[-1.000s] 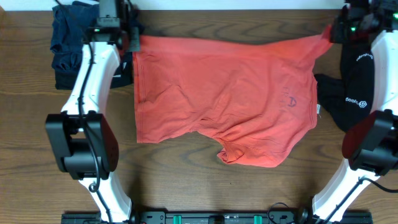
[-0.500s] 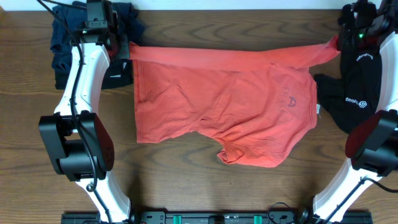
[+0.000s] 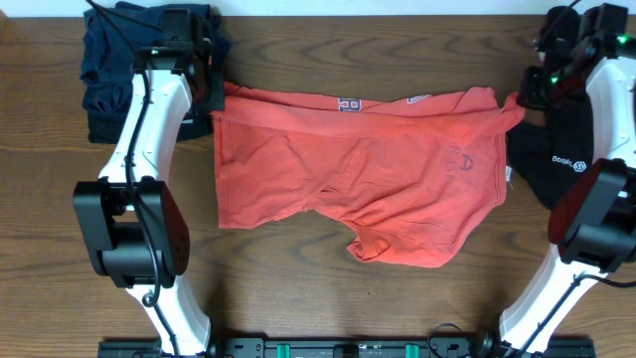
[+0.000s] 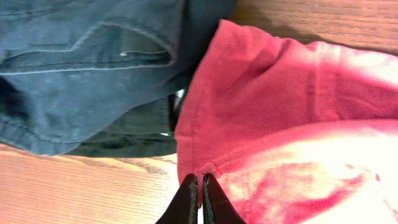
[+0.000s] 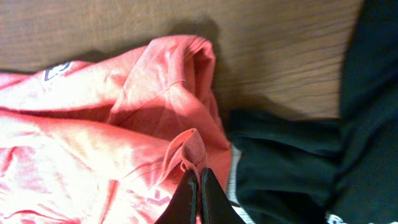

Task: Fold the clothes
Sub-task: 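Release the shirt and raise both grippers away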

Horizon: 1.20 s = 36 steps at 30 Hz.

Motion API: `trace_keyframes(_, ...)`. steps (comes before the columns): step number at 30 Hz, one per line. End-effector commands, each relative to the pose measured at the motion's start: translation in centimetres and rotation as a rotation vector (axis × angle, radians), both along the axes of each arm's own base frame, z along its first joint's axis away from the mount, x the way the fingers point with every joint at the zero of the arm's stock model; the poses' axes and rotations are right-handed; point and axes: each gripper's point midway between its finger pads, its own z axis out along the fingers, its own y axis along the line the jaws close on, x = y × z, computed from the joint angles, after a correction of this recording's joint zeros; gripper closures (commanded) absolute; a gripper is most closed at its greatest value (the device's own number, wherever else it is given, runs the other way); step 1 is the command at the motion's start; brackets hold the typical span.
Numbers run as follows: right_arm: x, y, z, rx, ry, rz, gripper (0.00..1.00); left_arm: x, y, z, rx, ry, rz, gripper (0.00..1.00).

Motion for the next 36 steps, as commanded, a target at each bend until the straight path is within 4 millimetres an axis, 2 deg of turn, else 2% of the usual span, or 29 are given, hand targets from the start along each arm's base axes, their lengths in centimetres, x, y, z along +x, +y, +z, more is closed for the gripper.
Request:
trace_keyframes(1,0.0,2.4,-0.9,0.021,0.015,0.062,0.99,-0.4,-0.7,-1.4,-0.007,0.039,-0.02,0.94)
trace_keyframes(3,0.0,3.2,-1.2,0.01,0.021,0.08,0.99,-0.5,-1.0,-1.6,-0.006,0.048,-0.026,0.94)
trace_keyframes(6,-0.1,3.4,-1.5,-0.022,0.035,0.086,0.99,-0.8,-1.0,-1.8,-0.006,0.064,-0.027,0.92)
trace_keyframes(9,-0.5,3.5,-1.6,-0.02,0.049,0.087,0.99,-1.2,-1.0,-1.9,-0.005,0.08,-0.027,0.78)
trace_keyframes(12,-1.1,3.6,-1.8,-0.014,0.075,0.088,0.99,-1.5,-1.0,-2.0,-0.005,0.095,-0.028,0.73)
trace_keyframes(24,-4.2,4.4,-2.9,0.014,0.2,0.105,0.98,-4.2,-0.9,-2.6,-0.003,0.206,-0.027,0.73)
trace_keyframes(26,-4.7,4.5,-3.2,0.018,0.223,0.105,0.85,-4.4,-0.9,-2.6,-0.003,0.214,-0.028,0.73)
trace_keyframes(27,-4.9,4.5,-3.2,0.02,0.229,0.105,0.74,-4.4,-0.9,-2.6,-0.003,0.214,-0.027,0.73)
trace_keyframes(29,-4.9,4.5,-3.0,0.021,0.228,0.105,0.59,-4.4,-0.9,-2.3,-0.003,0.208,-0.028,0.67)
trace_keyframes(33,-4.8,4.6,-1.1,0.022,0.203,0.105,0.42,-4.7,-0.9,0.2,-0.004,0.173,-0.027,0.52)
trace_keyframes(36,-5.0,4.7,1.6,0.015,0.169,0.105,0.32,-5.6,-0.9,2.8,-0.005,0.139,-0.025,0.4)
